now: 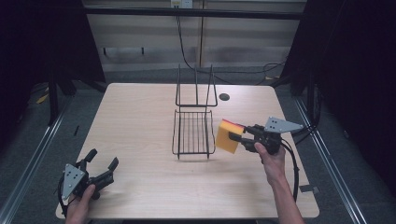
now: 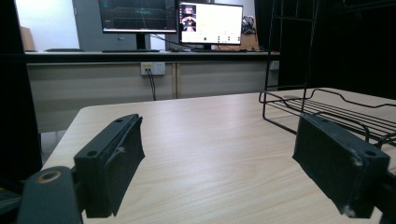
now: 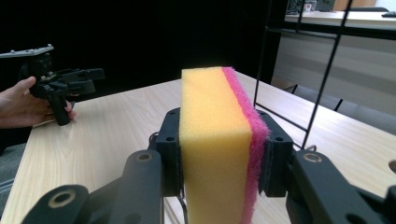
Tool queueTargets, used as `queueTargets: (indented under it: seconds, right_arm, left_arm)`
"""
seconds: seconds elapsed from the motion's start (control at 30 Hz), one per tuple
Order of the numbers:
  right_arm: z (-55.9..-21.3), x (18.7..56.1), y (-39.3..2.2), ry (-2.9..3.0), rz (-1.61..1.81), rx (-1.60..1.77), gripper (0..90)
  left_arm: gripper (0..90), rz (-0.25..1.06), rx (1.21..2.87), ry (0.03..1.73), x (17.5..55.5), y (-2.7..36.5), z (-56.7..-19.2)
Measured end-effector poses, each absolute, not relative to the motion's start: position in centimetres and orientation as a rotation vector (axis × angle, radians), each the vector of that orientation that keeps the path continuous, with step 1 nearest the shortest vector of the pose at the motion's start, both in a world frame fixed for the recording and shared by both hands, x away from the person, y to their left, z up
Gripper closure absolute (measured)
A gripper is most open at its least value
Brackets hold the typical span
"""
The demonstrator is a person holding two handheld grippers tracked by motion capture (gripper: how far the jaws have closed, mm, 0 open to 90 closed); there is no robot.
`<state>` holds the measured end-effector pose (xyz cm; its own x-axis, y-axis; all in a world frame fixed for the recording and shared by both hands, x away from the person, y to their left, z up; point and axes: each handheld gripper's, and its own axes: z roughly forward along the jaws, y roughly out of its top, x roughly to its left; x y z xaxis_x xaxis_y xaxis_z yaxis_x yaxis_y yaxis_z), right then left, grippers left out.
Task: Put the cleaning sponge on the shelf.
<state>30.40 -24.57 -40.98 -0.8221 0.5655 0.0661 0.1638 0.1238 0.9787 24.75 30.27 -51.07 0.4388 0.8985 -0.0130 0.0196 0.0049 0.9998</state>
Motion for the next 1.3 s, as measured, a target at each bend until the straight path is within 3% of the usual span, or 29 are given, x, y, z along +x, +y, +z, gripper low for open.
queueTargets:
  seconds: [1.3]
  right_arm:
    - [-39.5, 34.7, -17.6, 2.229, 1.883, 0.499, 60.0]
  left_arm:
    - [15.6, 0.854, 1.400, 0.885, 24.7, 30.3, -51.1]
